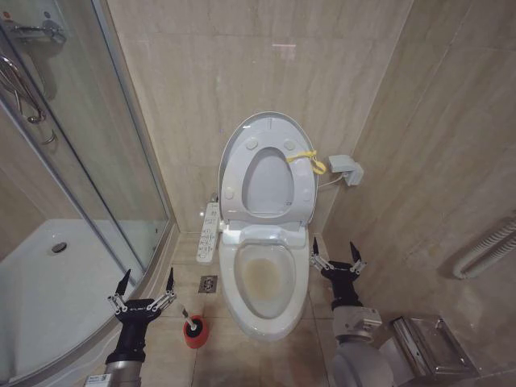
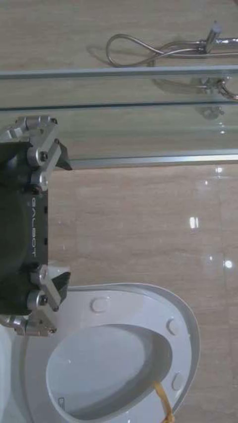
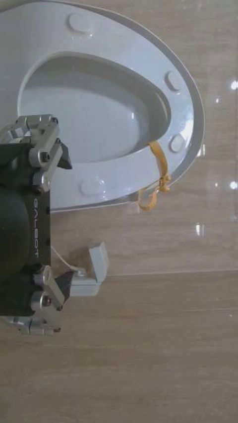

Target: Open the toilet lid, clean the toilet bowl with a toilet brush, close the toilet lid, and flush.

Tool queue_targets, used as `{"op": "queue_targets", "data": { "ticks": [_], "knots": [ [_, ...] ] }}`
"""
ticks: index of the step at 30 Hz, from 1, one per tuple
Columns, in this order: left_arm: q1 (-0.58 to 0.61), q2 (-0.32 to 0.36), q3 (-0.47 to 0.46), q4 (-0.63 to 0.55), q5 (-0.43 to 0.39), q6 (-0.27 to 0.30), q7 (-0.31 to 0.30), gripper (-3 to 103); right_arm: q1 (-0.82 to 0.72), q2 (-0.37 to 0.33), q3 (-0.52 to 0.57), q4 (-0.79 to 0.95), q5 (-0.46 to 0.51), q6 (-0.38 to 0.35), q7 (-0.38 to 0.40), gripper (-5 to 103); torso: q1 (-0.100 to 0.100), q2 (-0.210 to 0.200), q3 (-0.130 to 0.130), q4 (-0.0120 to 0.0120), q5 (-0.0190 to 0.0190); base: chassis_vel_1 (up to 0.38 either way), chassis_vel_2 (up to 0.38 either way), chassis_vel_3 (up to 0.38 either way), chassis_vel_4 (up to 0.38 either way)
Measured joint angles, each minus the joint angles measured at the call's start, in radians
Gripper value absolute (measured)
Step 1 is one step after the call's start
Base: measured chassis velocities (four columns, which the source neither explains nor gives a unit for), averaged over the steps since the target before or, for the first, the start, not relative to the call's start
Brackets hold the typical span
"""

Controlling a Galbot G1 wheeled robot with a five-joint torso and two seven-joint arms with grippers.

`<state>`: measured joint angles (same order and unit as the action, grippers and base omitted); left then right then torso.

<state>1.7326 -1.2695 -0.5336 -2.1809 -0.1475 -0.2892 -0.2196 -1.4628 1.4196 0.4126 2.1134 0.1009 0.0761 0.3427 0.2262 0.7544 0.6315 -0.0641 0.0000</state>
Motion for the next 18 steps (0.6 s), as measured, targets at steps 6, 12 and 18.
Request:
{"op": "queue_targets", "data": {
  "ticks": [6, 12, 18],
  "knots": [
    [0.000, 0.000, 0.000, 0.000, 0.000, 0.000, 0.000, 100, 0.000, 0.000, 0.000, 0.000, 0.000, 0.000, 0.000, 100, 0.000, 0.000, 0.000, 0.0000, 0.0000, 0.000, 0.000, 0.000, 0.000],
    [0.000, 0.000, 0.000, 0.000, 0.000, 0.000, 0.000, 100, 0.000, 0.000, 0.000, 0.000, 0.000, 0.000, 0.000, 100, 0.000, 0.000, 0.000, 0.0000, 0.0000, 0.000, 0.000, 0.000, 0.000],
    [0.000, 0.000, 0.000, 0.000, 0.000, 0.000, 0.000, 100, 0.000, 0.000, 0.000, 0.000, 0.000, 0.000, 0.000, 100, 0.000, 0.000, 0.000, 0.0000, 0.0000, 0.000, 0.000, 0.000, 0.000]
  ]
}}
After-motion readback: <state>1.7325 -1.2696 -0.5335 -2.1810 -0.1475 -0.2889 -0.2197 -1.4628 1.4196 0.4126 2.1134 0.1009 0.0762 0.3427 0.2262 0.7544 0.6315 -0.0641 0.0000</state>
